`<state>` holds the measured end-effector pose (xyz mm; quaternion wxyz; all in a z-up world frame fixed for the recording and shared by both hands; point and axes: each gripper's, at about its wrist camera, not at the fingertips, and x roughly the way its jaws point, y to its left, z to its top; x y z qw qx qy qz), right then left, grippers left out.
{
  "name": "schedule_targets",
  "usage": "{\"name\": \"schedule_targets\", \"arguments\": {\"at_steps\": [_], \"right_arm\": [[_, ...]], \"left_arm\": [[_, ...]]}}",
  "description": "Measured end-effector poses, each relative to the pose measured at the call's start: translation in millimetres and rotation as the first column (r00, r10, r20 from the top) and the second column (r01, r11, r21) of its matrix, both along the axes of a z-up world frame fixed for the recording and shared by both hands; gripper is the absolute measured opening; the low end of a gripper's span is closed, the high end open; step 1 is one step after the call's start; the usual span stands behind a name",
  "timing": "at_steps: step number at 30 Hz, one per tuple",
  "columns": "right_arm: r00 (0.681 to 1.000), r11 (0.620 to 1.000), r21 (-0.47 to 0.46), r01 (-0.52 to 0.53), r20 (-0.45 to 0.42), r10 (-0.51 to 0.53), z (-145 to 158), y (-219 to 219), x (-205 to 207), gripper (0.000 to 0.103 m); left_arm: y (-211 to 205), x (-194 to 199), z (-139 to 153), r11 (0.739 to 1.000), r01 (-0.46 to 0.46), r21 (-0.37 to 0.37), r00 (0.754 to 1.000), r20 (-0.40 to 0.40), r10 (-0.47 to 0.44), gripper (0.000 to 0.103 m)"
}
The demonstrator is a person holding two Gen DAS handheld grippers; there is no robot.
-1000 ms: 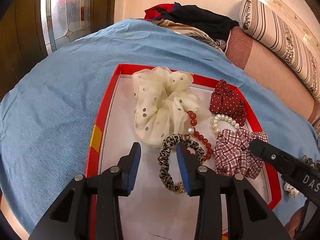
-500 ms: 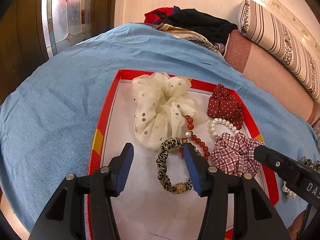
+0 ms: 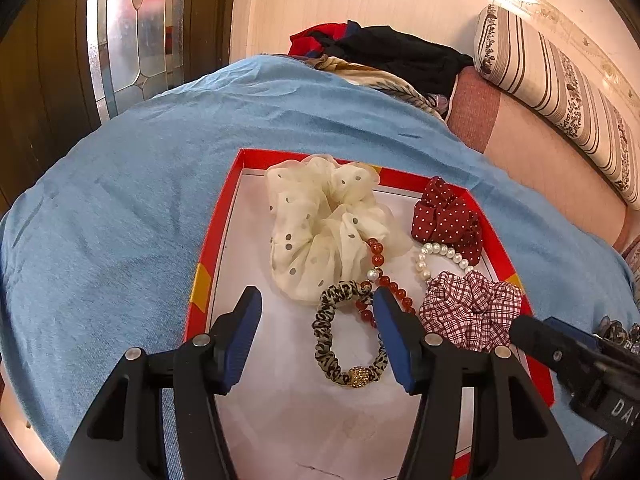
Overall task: Organize jewelry
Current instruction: 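Open both tools to drop the scrunchies into the tray, then move both open tools toward the remaining scrunchies on the bedspread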
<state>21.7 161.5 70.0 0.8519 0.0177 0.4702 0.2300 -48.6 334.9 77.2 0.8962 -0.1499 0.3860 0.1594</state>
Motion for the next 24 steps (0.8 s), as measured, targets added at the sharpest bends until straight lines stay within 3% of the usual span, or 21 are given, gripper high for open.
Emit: {"name": "schedule_targets", "arguments": {"at_steps": [12,24], "right_arm": [[0.999,0.999,-0.028,0.017,0.046,-0.015,10,-20,-17,0.075],[0.996,0.998,0.02,0.061,0.064,-0.062,22,-62,-31,0.082]], "left_arm": [[-8,0,4,0.999,0.013,0.03,1.0,0.011,-0.014,0.057],[-20,2,5,0.997,0.03,0.064,1.0,0.007,-0.031,0.059]]}}
